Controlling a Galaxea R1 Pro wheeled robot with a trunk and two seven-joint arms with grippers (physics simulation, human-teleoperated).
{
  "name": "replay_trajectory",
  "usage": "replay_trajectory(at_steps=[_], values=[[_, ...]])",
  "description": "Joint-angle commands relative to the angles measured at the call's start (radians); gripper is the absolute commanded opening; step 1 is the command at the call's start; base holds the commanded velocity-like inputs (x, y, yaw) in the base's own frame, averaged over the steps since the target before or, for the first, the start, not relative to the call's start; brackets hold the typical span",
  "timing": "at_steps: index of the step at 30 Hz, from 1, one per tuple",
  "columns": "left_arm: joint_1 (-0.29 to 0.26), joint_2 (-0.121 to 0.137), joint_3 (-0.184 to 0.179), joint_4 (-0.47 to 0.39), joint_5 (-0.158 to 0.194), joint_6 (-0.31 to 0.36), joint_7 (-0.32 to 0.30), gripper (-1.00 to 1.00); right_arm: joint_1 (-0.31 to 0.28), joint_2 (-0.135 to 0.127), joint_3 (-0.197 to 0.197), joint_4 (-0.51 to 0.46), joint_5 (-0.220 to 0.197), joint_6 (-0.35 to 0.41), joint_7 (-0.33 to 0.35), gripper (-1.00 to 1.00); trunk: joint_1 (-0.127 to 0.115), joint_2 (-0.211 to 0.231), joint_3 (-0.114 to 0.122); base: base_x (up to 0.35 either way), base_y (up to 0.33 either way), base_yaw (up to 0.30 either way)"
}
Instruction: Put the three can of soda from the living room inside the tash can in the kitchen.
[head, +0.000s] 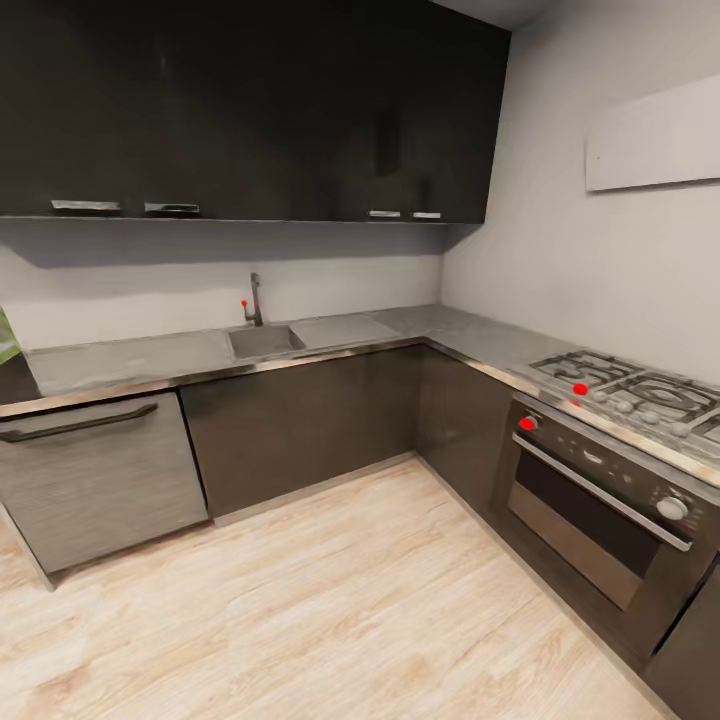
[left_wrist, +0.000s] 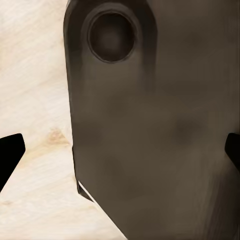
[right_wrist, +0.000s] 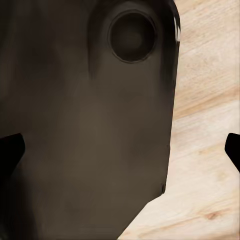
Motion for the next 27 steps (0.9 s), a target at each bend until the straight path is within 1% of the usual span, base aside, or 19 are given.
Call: replay_trajectory(at_steps=[1, 3, 22, 27], values=[[0.0, 0.004, 0.005, -0.003, 0.004, -0.005, -0.005, 1.0, 0.001, -0.006, 0.005, -0.005, 0.005, -0.003, 0.004, 1.0, 0.0, 0.0, 0.0, 0.0, 0.0, 0.0], [0.0, 0.004, 0.005, -0.003, 0.004, -0.011, -0.008, 1.0, 0.001, -0.012, 0.015, -0.009, 0.016, -0.003, 0.004, 1.0, 0.0, 0.0, 0.0, 0.0, 0.0, 0.0], [0.0, 0.004, 0.005, -0.003, 0.004, -0.009, -0.008, 1.0, 0.001, -0.012, 0.015, -0.009, 0.016, -0.003, 0.004, 1.0, 0.0, 0.0, 0.0, 0.0, 0.0, 0.0], [0.004, -0.012, -0.002, -0.031, 0.003, -0.037, -0.008, 1.0, -0.016, -0.017, 0.043, -0.037, 0.027, -0.027, 0.005, 1.0, 0.0, 0.0, 0.0, 0.0, 0.0, 0.0]])
